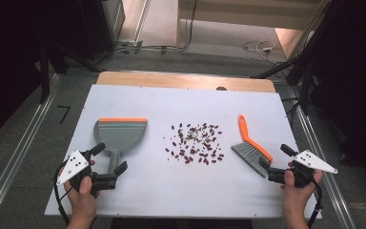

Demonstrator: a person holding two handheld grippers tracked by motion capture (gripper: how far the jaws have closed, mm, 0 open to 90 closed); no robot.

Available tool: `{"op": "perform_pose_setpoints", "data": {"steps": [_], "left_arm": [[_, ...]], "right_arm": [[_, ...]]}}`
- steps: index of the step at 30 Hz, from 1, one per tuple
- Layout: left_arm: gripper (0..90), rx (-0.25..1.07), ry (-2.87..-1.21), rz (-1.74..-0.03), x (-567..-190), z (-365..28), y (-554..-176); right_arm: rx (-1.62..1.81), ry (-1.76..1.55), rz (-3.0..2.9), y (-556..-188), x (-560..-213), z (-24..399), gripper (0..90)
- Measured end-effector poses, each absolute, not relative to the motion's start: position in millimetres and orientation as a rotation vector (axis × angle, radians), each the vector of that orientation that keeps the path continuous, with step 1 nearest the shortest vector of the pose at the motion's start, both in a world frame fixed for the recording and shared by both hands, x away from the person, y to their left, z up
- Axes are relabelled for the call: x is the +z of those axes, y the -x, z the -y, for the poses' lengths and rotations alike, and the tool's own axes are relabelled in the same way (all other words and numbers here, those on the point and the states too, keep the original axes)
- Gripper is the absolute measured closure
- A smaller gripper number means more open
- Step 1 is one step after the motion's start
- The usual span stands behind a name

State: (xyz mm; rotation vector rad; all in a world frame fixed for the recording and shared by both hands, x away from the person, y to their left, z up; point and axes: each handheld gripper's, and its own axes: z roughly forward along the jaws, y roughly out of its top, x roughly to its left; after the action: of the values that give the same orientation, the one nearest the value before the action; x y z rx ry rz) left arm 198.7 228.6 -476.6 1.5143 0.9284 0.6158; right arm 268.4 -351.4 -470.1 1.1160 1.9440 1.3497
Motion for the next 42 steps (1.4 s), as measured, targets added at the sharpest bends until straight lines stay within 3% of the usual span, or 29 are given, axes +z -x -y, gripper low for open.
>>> {"op": "perform_pose_setpoints", "data": {"steps": [21, 42], "left_arm": [[0.3, 0.594, -1.501, -0.923, -477, -228, -199], [0.3, 0.605, -1.516, -0.911, -476, -222, -199]], "right_arm": [[1.249, -1.109, -2.087, -294, -439, 327, 0.0], [1.077, -1.311, -2.261, -377, -432, 306, 1.8]]}}
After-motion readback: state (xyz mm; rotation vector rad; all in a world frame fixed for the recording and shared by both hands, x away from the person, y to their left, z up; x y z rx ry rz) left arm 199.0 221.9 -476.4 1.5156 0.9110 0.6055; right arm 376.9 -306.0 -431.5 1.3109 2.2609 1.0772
